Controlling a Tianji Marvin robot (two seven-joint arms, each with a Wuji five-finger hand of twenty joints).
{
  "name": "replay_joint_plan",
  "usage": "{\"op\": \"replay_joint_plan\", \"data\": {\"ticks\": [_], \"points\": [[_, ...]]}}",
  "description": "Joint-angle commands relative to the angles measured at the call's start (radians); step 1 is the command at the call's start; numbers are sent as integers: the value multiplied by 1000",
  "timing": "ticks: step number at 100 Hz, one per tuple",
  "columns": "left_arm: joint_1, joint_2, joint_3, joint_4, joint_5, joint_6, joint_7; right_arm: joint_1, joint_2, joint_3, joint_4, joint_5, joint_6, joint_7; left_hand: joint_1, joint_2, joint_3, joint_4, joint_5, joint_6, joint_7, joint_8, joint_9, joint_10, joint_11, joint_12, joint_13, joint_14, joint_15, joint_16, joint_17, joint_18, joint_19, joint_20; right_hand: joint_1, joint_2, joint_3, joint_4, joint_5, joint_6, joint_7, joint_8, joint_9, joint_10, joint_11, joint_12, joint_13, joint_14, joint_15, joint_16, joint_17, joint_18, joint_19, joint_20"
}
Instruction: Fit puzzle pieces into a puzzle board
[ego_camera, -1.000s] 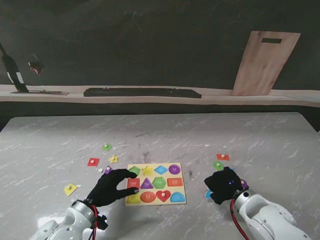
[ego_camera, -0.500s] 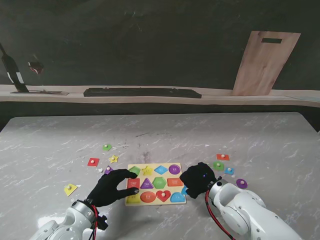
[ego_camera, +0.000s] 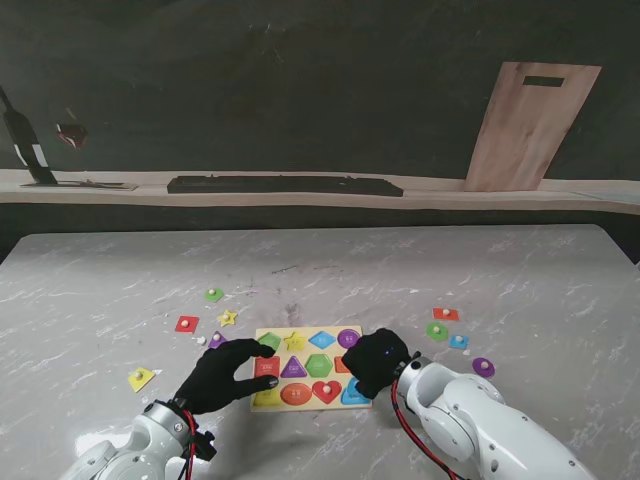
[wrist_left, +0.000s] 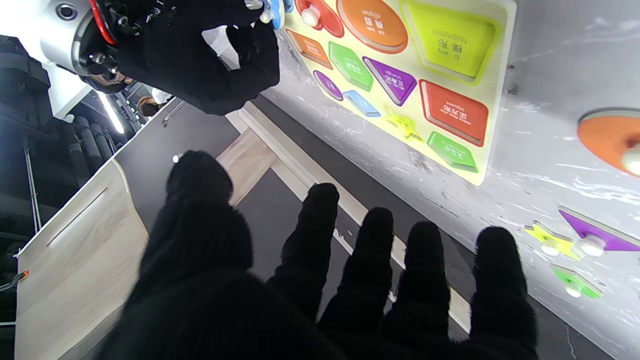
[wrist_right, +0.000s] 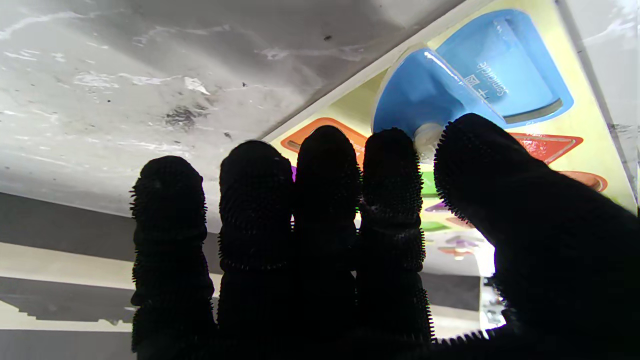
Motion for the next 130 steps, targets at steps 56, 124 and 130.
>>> {"op": "replay_joint_plan", "data": {"ticks": [56,124,130], "points": [[3,0,2,-2,-5,1,-2,-2,-9,-45,3,26,18,32,-4,28,-38,39,23,-22,-18,-5,0,-4,-14,-15,-29,-36,-25,-11,-18,-56,-12,12,17,-6,77,63,49,-37,37,4,33,65,34,-6,36,5,41,-8,7,53,45,29],[4,0,1,-2,-3,0,-1,-21,-5,-23,-2,-5,-11,5,-4,30,-38,39,24,-24,-19,-5,-1,-6,-14,-14,-29,-39,-24,-11,-18,-56,-12,13,-12,63,30,56,-10,-116,23,27,-31,34,26,0,-28,-9,26,-7,-34,18,36,26],[5,0,1,-2,-3,1,0,-21,-5,-22,-1,-4,-15,4,-3,30,-38,39,24,-23,-19,-5,-1,-5,-14,-14,-28,-38,-24,-11,-18,-56,-12,13,-13,71,1,35,-24,-119,15,25,-43,29,20,1,-41,-7,20,-7,-46,13,34,26]]}}
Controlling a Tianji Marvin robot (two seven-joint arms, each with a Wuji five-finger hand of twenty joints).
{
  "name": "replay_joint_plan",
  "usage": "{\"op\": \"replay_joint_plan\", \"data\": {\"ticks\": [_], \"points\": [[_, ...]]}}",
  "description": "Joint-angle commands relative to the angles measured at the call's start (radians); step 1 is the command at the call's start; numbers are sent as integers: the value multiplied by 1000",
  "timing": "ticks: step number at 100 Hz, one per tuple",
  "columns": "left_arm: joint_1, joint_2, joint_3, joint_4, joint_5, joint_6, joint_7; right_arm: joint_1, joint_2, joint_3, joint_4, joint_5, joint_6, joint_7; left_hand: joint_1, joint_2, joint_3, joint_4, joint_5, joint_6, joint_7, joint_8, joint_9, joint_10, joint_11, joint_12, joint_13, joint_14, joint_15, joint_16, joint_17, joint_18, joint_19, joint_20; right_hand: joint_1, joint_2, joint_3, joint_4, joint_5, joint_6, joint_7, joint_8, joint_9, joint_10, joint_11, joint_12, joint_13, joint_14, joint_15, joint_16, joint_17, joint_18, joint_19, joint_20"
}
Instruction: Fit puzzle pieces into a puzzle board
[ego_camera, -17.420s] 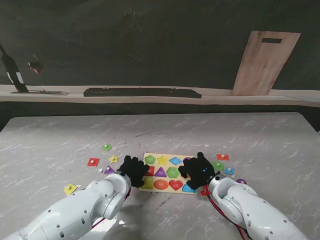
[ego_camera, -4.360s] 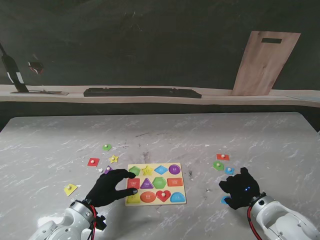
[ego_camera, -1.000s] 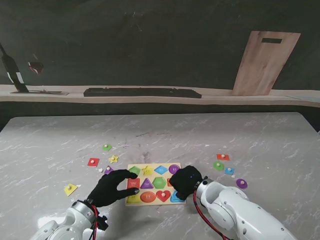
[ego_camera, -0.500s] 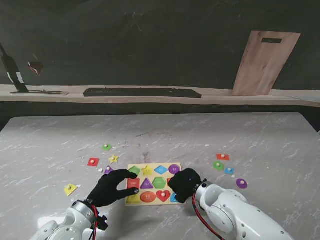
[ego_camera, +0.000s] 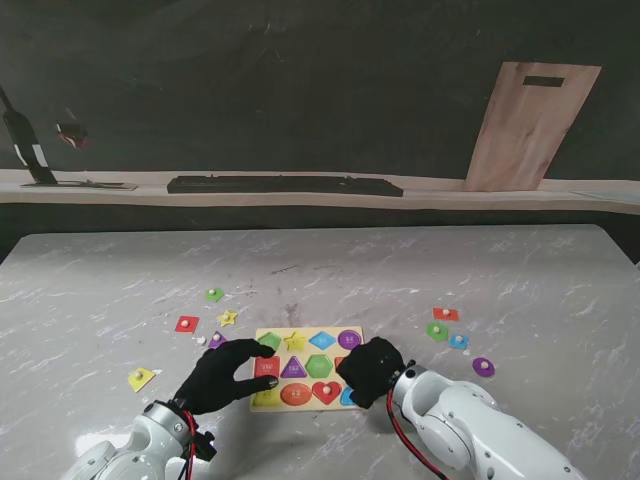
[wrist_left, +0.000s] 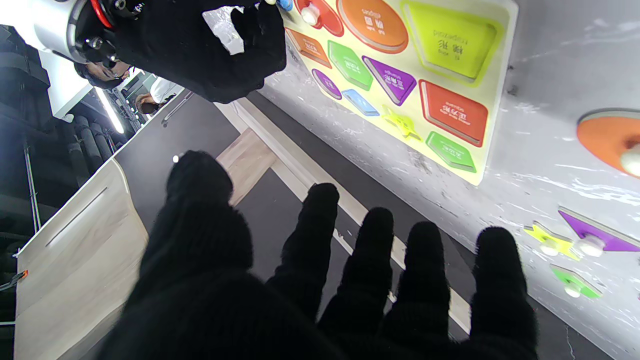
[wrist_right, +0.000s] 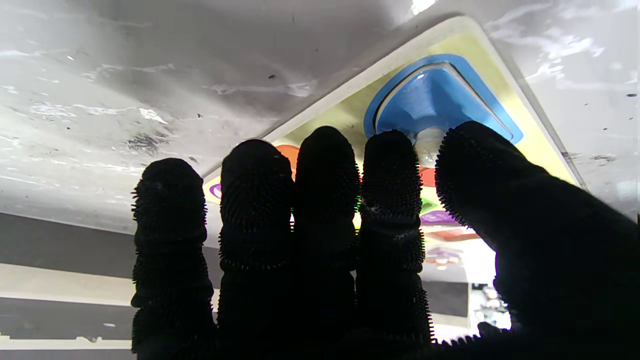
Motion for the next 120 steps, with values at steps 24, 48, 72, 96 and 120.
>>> {"op": "replay_joint_plan", "data": {"ticks": [24,48,72,96,120], "points": [[4,0,2,-2,-3,0,0,-8,5,-9,5,-45,6,-22,-4,31,-38,39,24,-22,-18,-5,-1,-5,-14,-15,-28,-38,-24,-11,-17,-56,-12,13,-59,25,-90,-54,-25,-95,-11,17,-49,27,14,10,-42,3,8,3,-36,14,30,22],[3,0,3,-2,-5,2,-1,-16,14,-9,-6,-112,28,-30,-4,32,-38,39,26,-21,-18,-5,0,-4,-13,-15,-28,-36,-24,-11,-17,-56,-12,13,-188,107,-209,36,7,-27,-150,254,-74,33,17,19,-65,13,10,5,-59,31,34,31],[3,-1,3,-2,-5,2,1,-34,19,13,-22,-152,28,-36,-5,33,-38,39,26,-22,-19,-6,0,-3,-14,-15,-29,-35,-23,-11,-17,-56,-12,13,-293,134,-240,1,-50,-5,-169,280,-130,38,12,25,-115,23,-4,6,-95,27,28,36],[3,-1,3,-3,-7,3,0,-67,20,58,-54,-180,17,-31,-4,34,-38,39,28,-21,-20,-6,1,-3,-14,-15,-28,-35,-23,-11,-17,-56,-12,13,-377,138,-197,-23,-143,10,-212,286,-229,35,-16,28,-183,34,-45,-4,-136,18,19,44],[7,-1,-1,-4,-6,-1,1,-154,24,216,-111,-258,-11,-39,-5,36,-39,39,28,-22,-21,-6,1,-4,-14,-15,-28,-35,-23,-11,-17,-56,-12,13,-229,200,-281,30,-371,-17,-287,255,-451,7,-92,32,-338,7,-197,-57,-275,-27,-100,-19]]}}
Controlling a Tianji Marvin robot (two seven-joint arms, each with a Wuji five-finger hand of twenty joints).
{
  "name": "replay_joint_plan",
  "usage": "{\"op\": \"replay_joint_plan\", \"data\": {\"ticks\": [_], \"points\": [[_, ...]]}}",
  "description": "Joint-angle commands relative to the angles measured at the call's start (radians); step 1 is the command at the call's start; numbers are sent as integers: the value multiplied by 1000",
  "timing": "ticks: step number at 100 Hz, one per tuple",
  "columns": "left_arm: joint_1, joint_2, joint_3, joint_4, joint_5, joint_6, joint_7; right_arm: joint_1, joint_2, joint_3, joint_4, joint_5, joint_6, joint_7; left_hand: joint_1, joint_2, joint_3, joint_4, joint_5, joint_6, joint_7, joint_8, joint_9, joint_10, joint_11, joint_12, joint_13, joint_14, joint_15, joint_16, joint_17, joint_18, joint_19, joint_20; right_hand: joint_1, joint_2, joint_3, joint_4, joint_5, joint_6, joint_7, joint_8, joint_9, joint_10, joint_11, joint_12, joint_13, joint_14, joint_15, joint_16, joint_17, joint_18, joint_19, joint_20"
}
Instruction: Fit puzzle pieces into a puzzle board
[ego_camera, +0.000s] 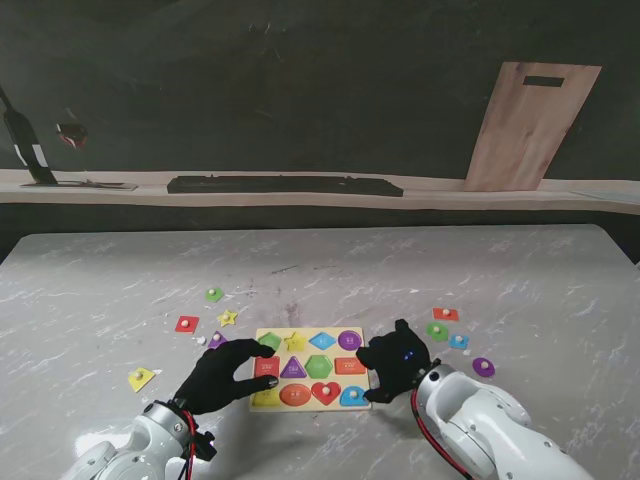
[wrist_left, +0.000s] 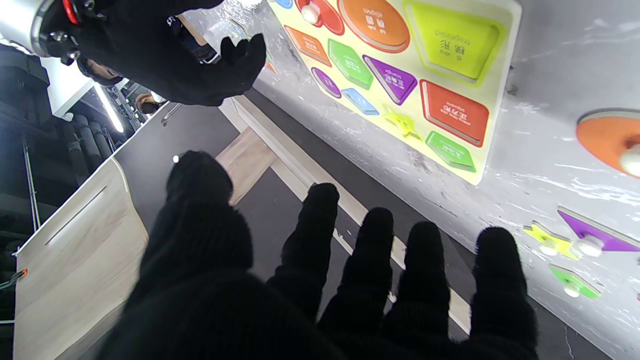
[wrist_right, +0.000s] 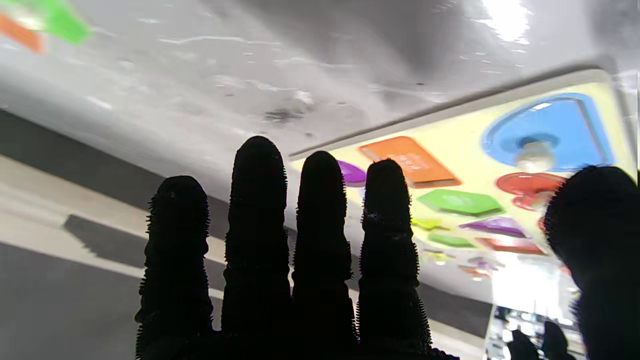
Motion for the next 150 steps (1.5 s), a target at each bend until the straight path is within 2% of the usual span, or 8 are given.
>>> {"op": "replay_joint_plan", "data": {"ticks": [1,30,53,74,87,103,113,150], "points": [[6,-1,0,-4,-4,-2,1,-17,14,34,-2,-10,-15,-19,-5,35,-39,39,28,-22,-21,-6,1,-4,-14,-15,-27,-36,-23,-11,-17,-56,-10,13,45,7,-14,30,-51,-17,-17,-13,-58,1,-13,7,-39,-15,-32,-15,-40,-12,-26,-22],[4,-1,2,-4,-6,4,-1,-113,19,279,14,-65,-67,-87,-5,37,-39,38,28,-24,-20,-6,3,-5,-14,-15,-27,-37,-23,-11,-17,-56,-10,13,162,-78,153,42,-113,-114,1,-26,-61,-104,-45,-1,-63,-82,-111,-53,-36,-56,-60,-65],[-6,1,10,1,-12,13,-12,-146,19,402,70,-20,-129,-82,-4,39,-39,38,28,-23,-20,-6,3,-4,-14,-15,-28,-36,-24,-11,-17,-56,-10,13,262,-117,254,44,-133,-158,5,-33,-68,-123,-61,-6,-62,-105,-143,-64,-26,-72,-75,-74],[-10,1,14,5,-14,16,-16,-151,25,431,122,-31,-113,-112,-4,40,-39,38,29,-22,-21,-6,4,-3,-14,-15,-27,-35,-23,-11,-18,-59,-11,12,277,-136,277,34,-111,-157,16,-34,-65,-135,-67,-7,-51,-117,-151,-64,-6,-83,-83,-75],[-11,1,15,5,-14,17,-16,-148,25,430,143,-39,-77,-132,-4,41,-39,38,29,-21,-22,-7,4,-1,-14,-15,-28,-34,-24,-11,-18,-57,-11,12,237,-101,257,27,-85,-132,24,-36,-50,-122,-64,-6,-38,-107,-139,-56,12,-82,-77,-64],[-10,1,14,5,-14,19,-14,-135,24,415,170,-39,-22,-158,-4,40,-39,38,30,-22,-22,-7,4,-2,-14,-15,-28,-35,-24,-11,-18,-57,-12,13,121,128,84,19,-32,-93,42,-81,-9,-85,-28,5,-14,-87,-79,-33,32,-70,-44,-32],[-9,0,13,5,-12,18,-11,-126,22,400,184,-35,16,-167,-3,41,-39,38,31,-20,-22,-7,4,-1,-15,-15,-28,-34,-24,-11,-18,-57,-12,13,111,178,25,-1,18,-93,90,-127,37,-65,-1,12,14,-68,-34,-20,47,-59,-17,-23],[-7,0,11,3,-9,17,-8,-101,22,357,217,-48,102,-151,-3,42,-39,38,29,-22,-23,-7,3,-4,-14,-15,-28,-37,-24,-11,-18,-57,-13,13,169,140,-1,-34,117,-130,176,-138,140,-50,53,23,92,-42,66,16,102,-47,51,-2]]}}
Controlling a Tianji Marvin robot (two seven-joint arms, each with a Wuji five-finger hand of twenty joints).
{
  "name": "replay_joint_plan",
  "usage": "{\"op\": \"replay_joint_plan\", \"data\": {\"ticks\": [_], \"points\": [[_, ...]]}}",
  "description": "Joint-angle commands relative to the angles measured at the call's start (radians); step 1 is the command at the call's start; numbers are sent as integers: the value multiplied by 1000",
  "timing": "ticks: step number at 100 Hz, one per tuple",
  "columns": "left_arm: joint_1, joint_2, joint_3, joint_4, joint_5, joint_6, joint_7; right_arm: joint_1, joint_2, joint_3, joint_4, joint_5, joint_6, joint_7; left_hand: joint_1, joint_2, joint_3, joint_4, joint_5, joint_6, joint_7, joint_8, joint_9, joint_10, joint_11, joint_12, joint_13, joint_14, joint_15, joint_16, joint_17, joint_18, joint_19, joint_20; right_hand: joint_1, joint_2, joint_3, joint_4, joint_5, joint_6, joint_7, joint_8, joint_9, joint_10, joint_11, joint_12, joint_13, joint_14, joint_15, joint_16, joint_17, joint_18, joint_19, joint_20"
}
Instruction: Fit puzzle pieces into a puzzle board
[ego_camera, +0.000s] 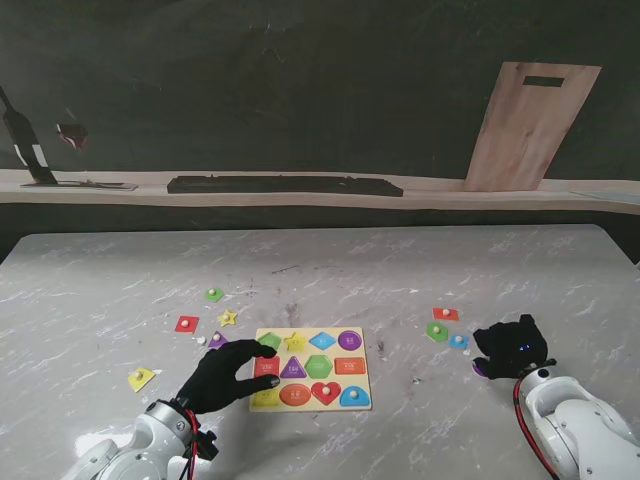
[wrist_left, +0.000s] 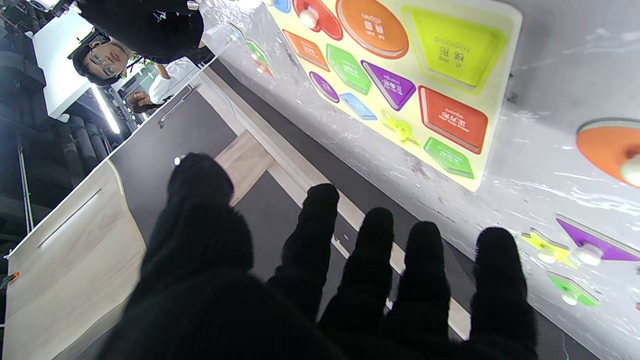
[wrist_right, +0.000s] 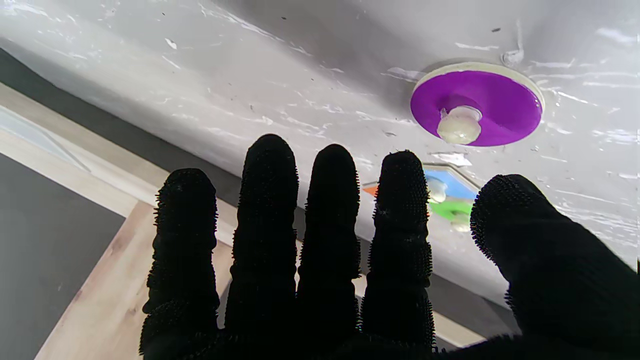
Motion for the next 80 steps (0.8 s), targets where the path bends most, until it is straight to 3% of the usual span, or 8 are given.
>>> {"op": "replay_joint_plan", "data": {"ticks": [1,37,61,80], "points": [[5,0,0,-3,-1,2,2,-5,-1,-5,7,-6,5,8,-4,32,-40,38,29,-22,-14,-7,3,-5,-14,-15,-28,-37,-24,-11,-17,-57,-10,13,29,-18,-1,-33,35,-21,41,-13,32,27,27,11,29,26,33,13,13,28,35,22],[2,0,3,-1,-3,4,-1,11,0,-29,38,11,21,17,-4,32,-40,38,28,-22,-12,-6,2,-5,-14,-15,-30,-37,-24,-11,-17,-59,-11,14,45,-27,9,-46,50,-46,62,-27,53,21,30,7,42,28,41,17,20,31,40,24],[1,0,4,-1,-3,5,1,13,-2,-42,47,28,32,34,-2,31,-39,38,30,-21,-12,-6,1,-2,-14,-15,-30,-36,-24,-11,-17,-59,-11,14,125,-64,47,-56,77,-89,113,-56,95,14,36,2,70,27,52,23,32,24,41,23],[1,-1,5,-1,-2,7,3,14,-6,-49,54,58,39,50,-4,32,-40,38,30,-22,-13,-7,1,-3,-14,-16,-31,-37,-24,-11,-17,-58,-11,16,167,-132,135,-51,106,-44,132,-89,126,34,37,-3,96,29,58,26,43,32,41,21]]}}
